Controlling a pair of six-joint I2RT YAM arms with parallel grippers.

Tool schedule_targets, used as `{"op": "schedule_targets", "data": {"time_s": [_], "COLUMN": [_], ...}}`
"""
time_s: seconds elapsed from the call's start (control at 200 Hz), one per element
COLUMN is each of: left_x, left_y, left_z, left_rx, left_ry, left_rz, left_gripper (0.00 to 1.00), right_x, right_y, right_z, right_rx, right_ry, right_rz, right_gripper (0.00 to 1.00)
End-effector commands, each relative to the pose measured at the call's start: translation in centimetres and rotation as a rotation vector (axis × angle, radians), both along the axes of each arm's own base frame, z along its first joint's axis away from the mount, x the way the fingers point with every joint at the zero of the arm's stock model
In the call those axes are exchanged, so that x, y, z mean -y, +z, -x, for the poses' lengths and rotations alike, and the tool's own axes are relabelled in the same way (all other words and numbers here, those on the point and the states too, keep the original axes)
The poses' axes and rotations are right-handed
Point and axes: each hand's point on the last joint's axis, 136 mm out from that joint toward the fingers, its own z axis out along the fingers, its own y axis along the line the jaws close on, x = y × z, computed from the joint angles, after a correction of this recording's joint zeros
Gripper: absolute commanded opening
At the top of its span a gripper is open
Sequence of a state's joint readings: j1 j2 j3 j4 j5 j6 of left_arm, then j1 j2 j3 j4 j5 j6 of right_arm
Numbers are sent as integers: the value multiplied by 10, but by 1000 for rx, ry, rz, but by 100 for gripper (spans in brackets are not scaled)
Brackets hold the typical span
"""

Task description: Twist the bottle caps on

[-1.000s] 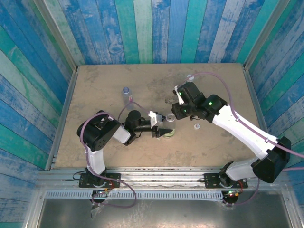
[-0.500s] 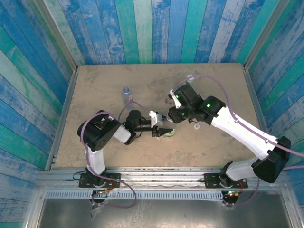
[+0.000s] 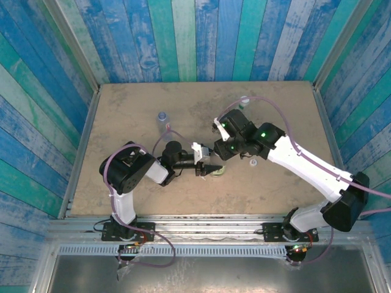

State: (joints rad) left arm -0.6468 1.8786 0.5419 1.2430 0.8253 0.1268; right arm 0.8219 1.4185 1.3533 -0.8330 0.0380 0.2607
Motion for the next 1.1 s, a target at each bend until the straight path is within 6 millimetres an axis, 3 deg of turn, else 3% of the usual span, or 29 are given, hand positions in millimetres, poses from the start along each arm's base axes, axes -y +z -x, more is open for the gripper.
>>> {"op": "schedule_targets", "data": {"time_s": [0.0, 0.947, 1.097], "left_x": [-3, -5, -5], "left_y": [-30, -28, -31], "left_z": [3, -3, -4], "left_rx": [-73, -101, -93], "left_ry": [-2, 28, 32], "left_rz": [-77, -51, -66], "left_gripper": [61, 62, 62], "right_x": [2, -8, -11], "right_y": [-3, -13, -5], "right_z": [0, 7, 3], "right_rx": [-4, 4, 17], "right_ry": [16, 61, 59], "right_rz": [54, 24, 18], "right_gripper": [43, 42, 50]}}
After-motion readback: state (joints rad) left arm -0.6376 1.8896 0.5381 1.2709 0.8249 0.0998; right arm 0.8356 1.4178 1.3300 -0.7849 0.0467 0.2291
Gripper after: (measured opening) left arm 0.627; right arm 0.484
